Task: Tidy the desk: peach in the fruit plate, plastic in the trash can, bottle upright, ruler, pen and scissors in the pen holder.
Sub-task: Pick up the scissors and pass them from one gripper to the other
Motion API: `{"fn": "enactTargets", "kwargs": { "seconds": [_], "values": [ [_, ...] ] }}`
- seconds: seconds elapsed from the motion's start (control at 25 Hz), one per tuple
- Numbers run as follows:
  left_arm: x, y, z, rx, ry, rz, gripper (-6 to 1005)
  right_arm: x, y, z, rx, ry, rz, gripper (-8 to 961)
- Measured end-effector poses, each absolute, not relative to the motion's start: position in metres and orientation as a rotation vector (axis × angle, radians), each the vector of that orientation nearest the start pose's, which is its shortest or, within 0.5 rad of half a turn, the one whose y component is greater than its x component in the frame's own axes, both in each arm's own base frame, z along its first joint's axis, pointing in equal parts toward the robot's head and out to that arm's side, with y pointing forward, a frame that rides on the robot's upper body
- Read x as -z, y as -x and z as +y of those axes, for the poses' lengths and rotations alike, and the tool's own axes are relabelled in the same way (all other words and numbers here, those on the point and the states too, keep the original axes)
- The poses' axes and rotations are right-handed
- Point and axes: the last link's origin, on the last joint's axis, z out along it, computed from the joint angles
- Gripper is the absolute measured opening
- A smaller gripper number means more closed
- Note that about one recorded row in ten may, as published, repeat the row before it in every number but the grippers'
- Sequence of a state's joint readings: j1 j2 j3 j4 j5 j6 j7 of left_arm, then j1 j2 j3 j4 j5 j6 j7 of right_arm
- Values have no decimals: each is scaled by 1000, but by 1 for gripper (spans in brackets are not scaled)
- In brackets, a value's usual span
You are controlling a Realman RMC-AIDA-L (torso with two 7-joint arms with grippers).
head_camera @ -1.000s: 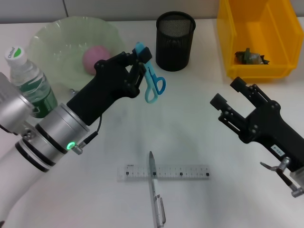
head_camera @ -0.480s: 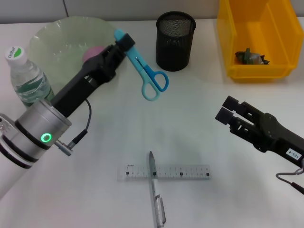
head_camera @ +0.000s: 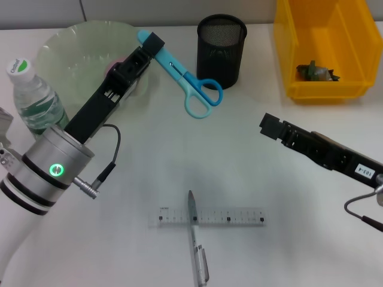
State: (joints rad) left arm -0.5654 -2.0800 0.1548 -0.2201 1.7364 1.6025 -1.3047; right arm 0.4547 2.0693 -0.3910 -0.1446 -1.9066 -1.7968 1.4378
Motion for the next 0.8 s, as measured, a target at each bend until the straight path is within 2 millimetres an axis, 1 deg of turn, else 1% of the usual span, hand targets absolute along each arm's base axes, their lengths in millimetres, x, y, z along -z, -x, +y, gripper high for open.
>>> {"fn": "enactTargets", "kwargs": {
  "seconds": [0.28,0.44,0.8],
  "values": [
    [63,221,292,1886,1798,-1490,114,29,-258,267,-1587,2345,1442,754],
    [63,222,290,1903,1763,-1506,118,31,-250,274,-1613,2353,1493,752],
    [66,217,286,1937,1741,-1536,126,43,-241,284,-1600,2316,1632,750]
  ]
}}
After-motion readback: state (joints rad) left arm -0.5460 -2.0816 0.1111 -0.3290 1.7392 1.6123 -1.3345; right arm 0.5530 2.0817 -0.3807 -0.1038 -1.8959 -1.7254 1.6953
